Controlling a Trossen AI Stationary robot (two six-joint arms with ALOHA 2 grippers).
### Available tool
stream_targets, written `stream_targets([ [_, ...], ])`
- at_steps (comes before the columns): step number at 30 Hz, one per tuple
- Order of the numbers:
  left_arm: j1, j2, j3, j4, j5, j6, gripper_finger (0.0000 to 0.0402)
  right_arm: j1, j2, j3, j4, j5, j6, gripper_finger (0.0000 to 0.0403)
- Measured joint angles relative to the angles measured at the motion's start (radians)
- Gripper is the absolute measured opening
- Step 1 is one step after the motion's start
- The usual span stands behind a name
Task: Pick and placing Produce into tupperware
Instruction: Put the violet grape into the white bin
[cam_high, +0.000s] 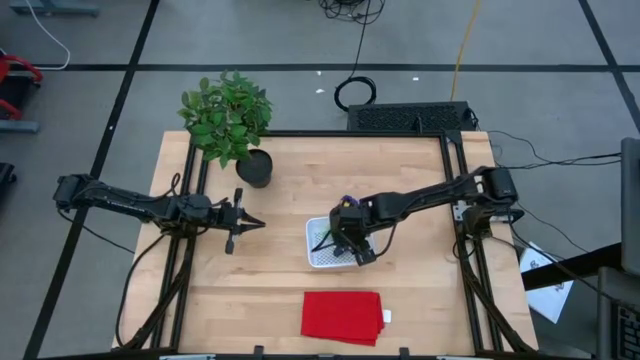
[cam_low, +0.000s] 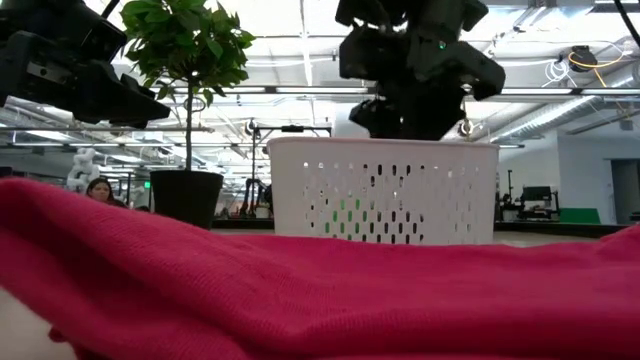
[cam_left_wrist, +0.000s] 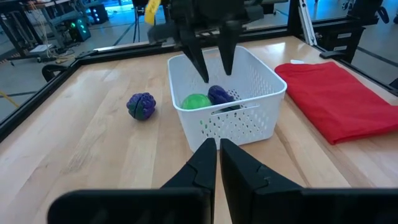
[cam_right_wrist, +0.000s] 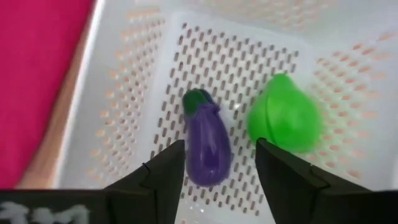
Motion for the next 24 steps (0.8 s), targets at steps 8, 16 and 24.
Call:
stream_targets([
  [8,0.000,0.000,0.000,0.004,0.000,-0.008,0.0026,0.008,-0.060,0.000,-0.017,0.074,0.006,0.0093],
  [16,0.000,0.000,0.000,0.025,-0.013,-0.003,0.0026,0.008,-0.100,0.001,-0.016,0.072,-0.006,0.0007],
  [24,0.000,0.000,0.000,0.036,0.007,-0.014,0.0026,0.018,-0.137,0.001,-0.004,0.067,0.030,0.0001],
])
